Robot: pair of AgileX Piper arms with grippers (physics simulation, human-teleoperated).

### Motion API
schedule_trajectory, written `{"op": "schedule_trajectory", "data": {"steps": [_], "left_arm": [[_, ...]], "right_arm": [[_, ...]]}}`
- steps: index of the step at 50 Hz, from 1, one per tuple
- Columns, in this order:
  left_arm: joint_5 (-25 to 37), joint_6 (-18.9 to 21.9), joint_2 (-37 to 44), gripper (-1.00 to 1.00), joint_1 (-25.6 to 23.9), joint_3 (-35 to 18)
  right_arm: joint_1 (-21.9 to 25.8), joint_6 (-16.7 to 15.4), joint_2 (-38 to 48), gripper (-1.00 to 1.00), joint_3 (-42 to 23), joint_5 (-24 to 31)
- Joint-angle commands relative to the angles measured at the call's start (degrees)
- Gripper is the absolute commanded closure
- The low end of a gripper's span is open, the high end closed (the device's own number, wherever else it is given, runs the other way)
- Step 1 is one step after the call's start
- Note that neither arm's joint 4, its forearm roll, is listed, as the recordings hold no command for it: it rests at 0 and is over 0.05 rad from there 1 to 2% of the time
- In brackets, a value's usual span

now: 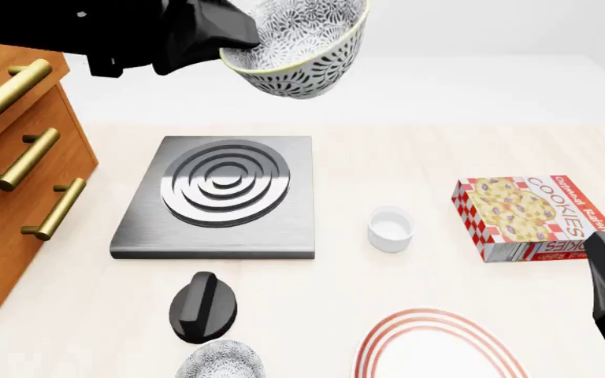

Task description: Pick the akita bowl on the wooden cabinet and place it on the plate.

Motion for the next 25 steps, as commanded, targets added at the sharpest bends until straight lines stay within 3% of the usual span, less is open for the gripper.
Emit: {"op": "schedule_trajectory", "data": {"steps": [1, 25], "left_arm": [[-0.06, 0.50, 0.59, 1.00, -1.57, -0.13], [-2.25, -0.12, 3.26, 1.00, -3.98, 2.00]], "right_arm": [[-0.01, 0.00, 0.00, -1.00, 0.00, 0.01], [0.00, 0.01, 0.00, -1.00, 0.00, 0.00]]}}
